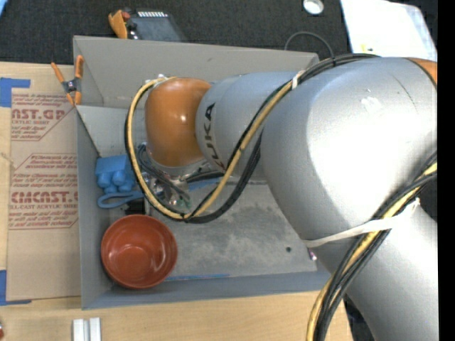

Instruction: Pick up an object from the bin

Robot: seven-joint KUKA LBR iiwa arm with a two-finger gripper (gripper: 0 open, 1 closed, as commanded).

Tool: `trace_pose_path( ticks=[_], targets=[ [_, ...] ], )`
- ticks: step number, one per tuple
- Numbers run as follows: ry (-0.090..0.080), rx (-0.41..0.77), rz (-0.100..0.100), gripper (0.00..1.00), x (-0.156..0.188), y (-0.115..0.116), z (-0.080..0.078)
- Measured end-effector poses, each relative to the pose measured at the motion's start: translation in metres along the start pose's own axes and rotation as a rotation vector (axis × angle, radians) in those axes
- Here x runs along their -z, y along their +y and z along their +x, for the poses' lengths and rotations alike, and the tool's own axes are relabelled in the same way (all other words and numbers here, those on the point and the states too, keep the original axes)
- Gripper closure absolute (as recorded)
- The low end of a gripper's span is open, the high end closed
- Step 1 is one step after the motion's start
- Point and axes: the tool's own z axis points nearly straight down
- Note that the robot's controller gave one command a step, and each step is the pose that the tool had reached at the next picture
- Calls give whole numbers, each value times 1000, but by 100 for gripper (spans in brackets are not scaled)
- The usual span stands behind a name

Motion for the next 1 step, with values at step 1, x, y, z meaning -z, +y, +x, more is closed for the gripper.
trace_pose_path(
  ticks=[1],
  targets=[
    [0,0,0,100,0,0,0]
  ],
)
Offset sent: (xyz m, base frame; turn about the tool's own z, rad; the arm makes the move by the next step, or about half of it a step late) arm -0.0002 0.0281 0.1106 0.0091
